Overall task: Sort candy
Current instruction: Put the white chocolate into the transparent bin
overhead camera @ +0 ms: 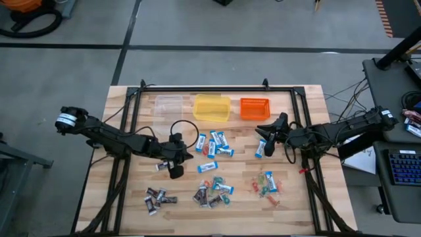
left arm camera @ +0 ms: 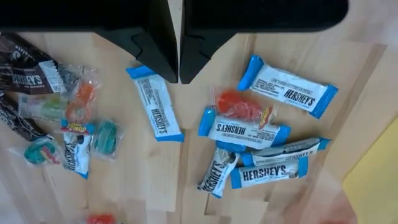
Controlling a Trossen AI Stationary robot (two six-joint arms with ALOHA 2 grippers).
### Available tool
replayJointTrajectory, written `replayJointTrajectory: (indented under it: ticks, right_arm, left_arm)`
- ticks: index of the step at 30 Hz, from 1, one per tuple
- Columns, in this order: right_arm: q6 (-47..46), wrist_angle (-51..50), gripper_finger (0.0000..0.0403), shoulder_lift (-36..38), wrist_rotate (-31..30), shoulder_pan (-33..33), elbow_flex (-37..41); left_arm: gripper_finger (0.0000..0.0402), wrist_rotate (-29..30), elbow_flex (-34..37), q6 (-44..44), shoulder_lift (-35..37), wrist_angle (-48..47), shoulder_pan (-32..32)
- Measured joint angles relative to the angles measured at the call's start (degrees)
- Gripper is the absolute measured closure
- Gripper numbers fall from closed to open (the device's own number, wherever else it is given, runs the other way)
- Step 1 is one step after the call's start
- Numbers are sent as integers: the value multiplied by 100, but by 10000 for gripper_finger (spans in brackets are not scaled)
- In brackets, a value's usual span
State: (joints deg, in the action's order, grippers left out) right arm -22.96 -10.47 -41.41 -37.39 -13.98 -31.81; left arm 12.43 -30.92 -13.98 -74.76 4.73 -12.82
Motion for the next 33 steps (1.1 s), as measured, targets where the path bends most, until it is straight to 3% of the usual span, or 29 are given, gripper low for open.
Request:
replayJointTrajectory:
  ticks: [10, 16, 20, 28, 33]
  right_arm:
    - [0, 0, 335, 0, -2, 0, 0]
    - [0, 1, 335, -2, -4, 2, 0]
    - [0, 1, 335, -4, -4, 0, 0]
    - [0, 1, 335, -7, -4, 2, 0]
    - [-2, 1, 335, -7, -4, 0, 0]
  left_arm:
    - [401, -449, 0, -79, -5, 197, -23]
    - [388, -595, 0, -3, -493, 1142, -294]
    - [350, -527, 0, -14, -1067, 1623, -352]
    - [238, 379, -24, -215, -2146, 2498, -350]
    - [191, 358, -24, -245, -2644, 3224, -383]
